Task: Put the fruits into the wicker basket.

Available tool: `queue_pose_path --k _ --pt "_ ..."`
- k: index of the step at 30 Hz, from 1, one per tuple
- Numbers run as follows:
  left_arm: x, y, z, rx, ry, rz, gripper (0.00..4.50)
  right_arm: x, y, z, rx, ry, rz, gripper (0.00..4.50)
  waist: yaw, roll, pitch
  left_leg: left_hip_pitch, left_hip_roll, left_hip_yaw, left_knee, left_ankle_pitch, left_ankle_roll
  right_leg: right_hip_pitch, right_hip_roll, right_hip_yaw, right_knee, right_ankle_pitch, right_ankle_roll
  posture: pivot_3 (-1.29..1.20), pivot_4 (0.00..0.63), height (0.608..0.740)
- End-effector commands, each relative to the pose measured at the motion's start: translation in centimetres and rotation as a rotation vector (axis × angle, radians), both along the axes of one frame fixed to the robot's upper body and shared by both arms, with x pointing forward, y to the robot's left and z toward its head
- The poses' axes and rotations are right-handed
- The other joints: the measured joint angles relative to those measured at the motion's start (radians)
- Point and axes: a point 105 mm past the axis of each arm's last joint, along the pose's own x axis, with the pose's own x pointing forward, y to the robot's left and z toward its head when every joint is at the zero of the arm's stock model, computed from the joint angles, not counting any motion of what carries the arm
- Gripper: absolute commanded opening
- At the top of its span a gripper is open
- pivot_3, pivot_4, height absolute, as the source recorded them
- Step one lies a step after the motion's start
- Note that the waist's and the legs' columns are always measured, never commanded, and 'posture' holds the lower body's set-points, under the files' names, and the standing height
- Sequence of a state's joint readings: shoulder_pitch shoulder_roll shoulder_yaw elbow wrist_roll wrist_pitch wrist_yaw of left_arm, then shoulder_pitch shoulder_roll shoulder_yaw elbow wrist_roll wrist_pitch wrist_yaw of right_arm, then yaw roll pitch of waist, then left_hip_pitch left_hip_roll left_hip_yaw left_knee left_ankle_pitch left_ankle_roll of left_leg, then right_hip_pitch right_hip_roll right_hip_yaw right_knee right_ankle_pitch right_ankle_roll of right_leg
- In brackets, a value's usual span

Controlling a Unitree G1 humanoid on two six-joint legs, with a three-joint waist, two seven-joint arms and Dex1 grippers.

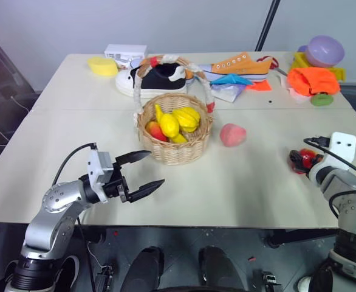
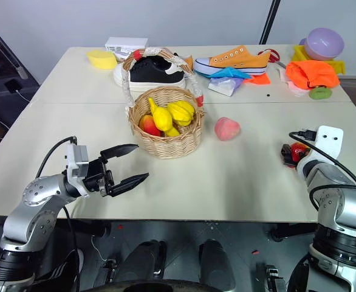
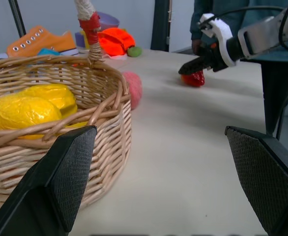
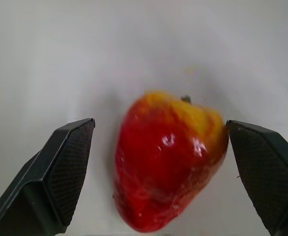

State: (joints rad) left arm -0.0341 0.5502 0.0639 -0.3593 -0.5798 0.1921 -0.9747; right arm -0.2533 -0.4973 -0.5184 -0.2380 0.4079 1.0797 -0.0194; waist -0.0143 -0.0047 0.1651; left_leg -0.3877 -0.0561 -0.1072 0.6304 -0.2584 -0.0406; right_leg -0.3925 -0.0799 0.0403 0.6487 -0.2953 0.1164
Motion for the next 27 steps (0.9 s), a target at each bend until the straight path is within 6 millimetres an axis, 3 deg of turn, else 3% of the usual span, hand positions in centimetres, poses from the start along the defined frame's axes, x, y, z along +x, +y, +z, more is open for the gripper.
queue_pose_path --k 1,14,17,20,27 --pt "-0.6 -0.1 1.0 -0.014 -0.033 -0.018 4.5 0.3 -0.1 1.2 -0.011 -0.051 -0.015 4.45 -0.001 0.0 0.0 0.0 0.0 0.0 0.0 0.0 0.0 0.0 0.0 0.0 0.0 0.0 0.0 0.0 0.15 0.74" --pt "-1.3 0.1 1.2 -0.041 0.002 -0.057 4.5 0.4 -0.5 0.8 0.0 -0.058 -0.027 4.45 0.0 0.0 0.0 0.0 0.0 0.0 0.0 0.0 0.0 0.0 0.0 0.0 0.0 0.0 0.0 0.0 0.15 0.74" --pt "-1.3 0.2 1.1 -0.035 0.001 -0.057 4.5 0.5 -0.6 0.8 0.007 -0.066 -0.033 3.67 -0.001 0.0 0.0 0.0 0.0 0.0 0.0 0.0 0.0 0.0 0.0 0.0 0.0 0.0 0.0 0.0 0.15 0.74" --pt "-1.3 0.2 1.1 -0.035 0.002 -0.056 4.5 0.5 -0.4 0.8 0.005 -0.067 -0.024 2.43 -0.001 0.0 0.0 0.0 0.0 0.0 0.0 0.0 0.0 0.0 0.0 0.0 0.0 0.0 0.0 0.0 0.15 0.74" --pt "-1.1 0.6 0.7 -0.035 0.012 -0.027 4.5 0.4 0.3 2.5 -0.001 -0.143 0.002 2.32 -0.001 0.0 0.0 0.0 0.0 0.0 0.0 0.0 0.0 0.0 0.0 0.0 0.0 0.0 0.0 0.0 0.15 0.74"
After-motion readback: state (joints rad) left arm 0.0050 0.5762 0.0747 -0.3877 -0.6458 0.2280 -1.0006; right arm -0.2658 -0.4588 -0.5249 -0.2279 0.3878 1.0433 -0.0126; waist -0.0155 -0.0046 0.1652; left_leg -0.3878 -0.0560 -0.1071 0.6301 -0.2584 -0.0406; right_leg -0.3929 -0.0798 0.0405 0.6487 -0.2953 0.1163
